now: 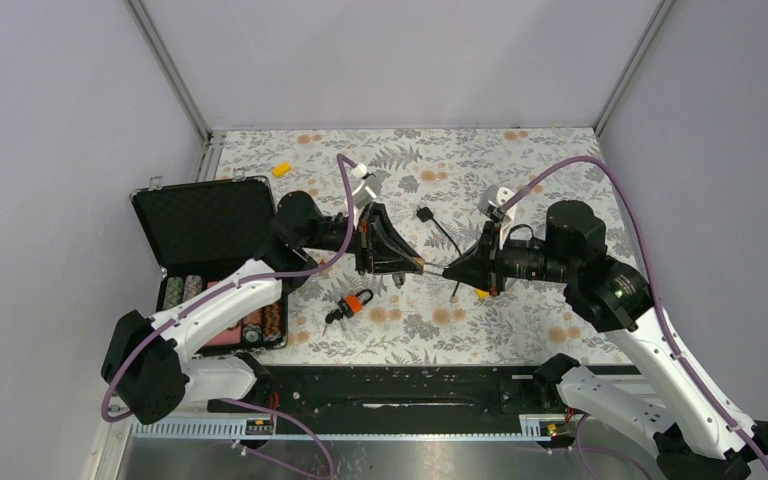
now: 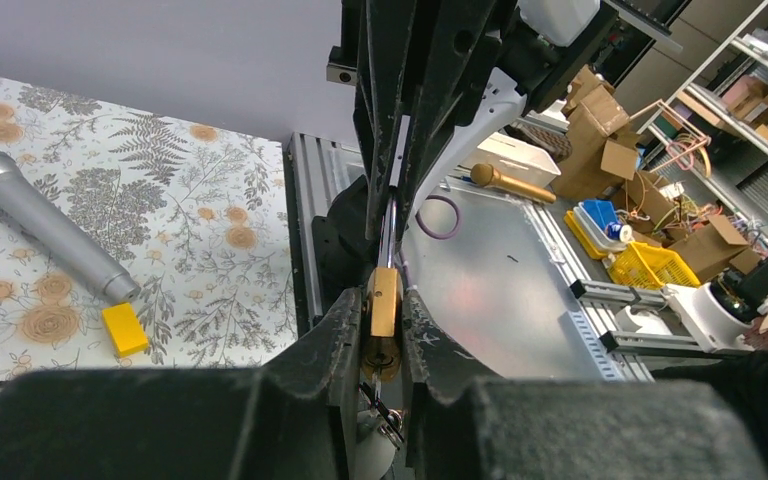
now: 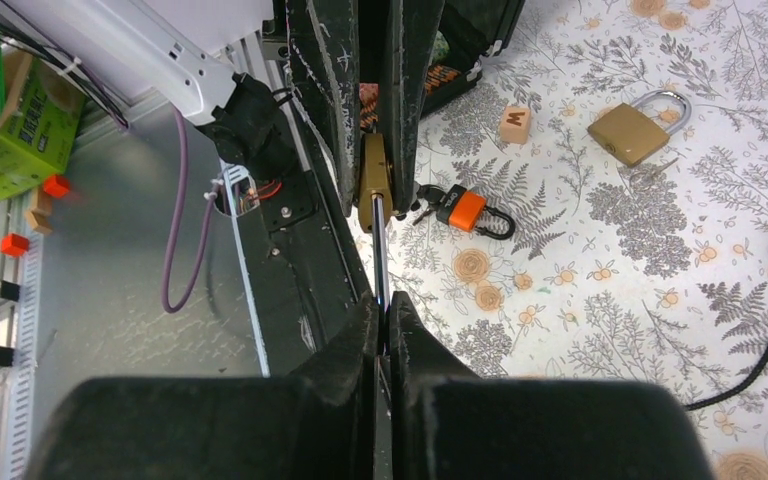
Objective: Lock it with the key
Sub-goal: Lock the lock.
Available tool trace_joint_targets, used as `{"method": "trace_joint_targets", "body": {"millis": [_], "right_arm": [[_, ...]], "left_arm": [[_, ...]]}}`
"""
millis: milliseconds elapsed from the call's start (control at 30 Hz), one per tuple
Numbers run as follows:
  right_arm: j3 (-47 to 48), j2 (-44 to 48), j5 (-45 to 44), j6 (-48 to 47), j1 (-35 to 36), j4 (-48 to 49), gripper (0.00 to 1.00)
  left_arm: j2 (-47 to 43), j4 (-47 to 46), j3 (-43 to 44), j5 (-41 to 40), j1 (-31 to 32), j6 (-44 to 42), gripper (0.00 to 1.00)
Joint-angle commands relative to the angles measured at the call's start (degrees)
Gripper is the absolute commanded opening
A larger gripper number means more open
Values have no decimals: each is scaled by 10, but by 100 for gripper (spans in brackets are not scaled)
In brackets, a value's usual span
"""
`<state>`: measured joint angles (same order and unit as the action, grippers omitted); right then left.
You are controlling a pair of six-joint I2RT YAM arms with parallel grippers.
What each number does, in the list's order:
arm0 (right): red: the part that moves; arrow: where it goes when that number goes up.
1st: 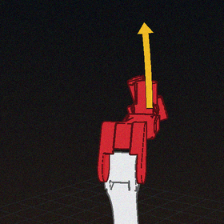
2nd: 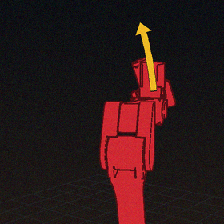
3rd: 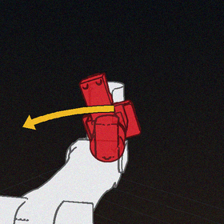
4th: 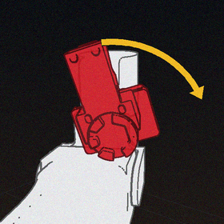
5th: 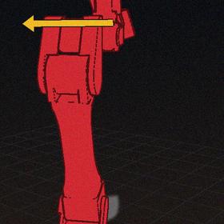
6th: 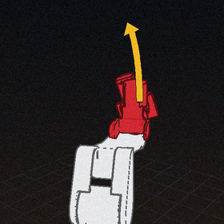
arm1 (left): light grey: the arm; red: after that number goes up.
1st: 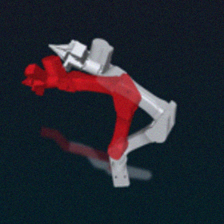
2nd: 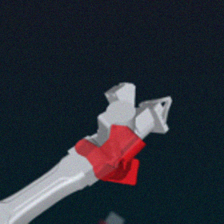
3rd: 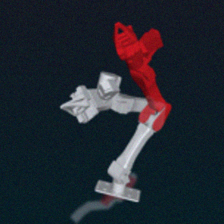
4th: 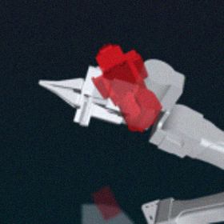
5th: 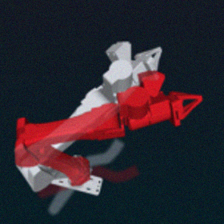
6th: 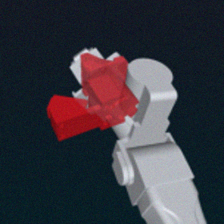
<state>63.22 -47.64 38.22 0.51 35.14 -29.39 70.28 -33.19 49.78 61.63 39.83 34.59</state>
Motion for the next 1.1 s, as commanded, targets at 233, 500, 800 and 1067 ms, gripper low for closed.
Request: {"method": "trace_joint_targets", "body": {"millis": [233,500,800,1067], "right_arm": [[-14,-18,-4,147,0,210,0],[-32,-29,-13,179,0,251,0],[-31,-35,-39,154,-1,226,0],[-1,-21,-60,34,0,77,0]], "left_arm": [[20,-37,17,-44,24,22,0],[23,-45,19,-58,29,50,0],[30,17,42,-81,22,25,0],[-50,124,45,-120,-24,-81,75]]}}
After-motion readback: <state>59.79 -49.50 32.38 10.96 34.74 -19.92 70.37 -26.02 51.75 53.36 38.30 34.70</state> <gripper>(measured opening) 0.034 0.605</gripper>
